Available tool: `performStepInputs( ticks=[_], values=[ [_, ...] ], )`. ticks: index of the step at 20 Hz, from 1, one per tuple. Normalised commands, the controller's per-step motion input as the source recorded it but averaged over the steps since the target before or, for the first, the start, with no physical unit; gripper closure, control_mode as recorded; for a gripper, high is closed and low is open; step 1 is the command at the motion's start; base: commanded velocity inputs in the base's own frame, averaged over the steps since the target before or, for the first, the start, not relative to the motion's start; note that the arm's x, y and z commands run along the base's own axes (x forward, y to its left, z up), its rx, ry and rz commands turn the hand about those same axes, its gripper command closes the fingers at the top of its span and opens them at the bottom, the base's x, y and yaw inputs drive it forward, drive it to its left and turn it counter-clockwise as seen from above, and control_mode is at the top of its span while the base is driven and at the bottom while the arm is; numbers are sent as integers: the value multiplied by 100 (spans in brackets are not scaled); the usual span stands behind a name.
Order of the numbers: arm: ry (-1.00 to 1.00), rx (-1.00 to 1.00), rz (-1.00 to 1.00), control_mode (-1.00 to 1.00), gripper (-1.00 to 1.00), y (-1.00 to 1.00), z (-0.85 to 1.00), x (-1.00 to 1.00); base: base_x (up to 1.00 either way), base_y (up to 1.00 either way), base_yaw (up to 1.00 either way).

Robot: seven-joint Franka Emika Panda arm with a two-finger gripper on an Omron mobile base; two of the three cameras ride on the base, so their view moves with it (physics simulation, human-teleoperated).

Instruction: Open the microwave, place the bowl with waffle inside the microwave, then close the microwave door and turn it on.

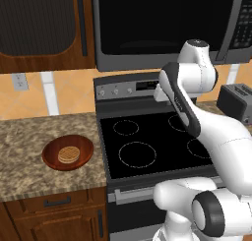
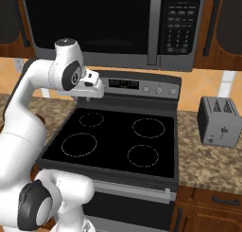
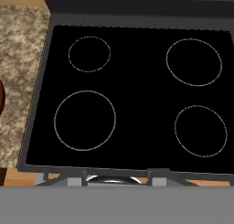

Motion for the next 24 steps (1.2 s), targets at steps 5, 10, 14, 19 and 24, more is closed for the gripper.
performStepInputs(
  ticks=[5,10,14,19,24],
  values=[
    [0,0,0,-100,-100,0,0,-15,0,0,0],
    [-2,10,-9,-100,-100,-5,0,-44,0,0,0],
    [0,33,-21,-100,-100,-27,4,-42,0,0,0],
    [0,38,-26,-100,-100,-27,20,-11,0,0,0],
    [0,36,-25,-100,-100,-6,8,-23,0,0,0]
  ],
)
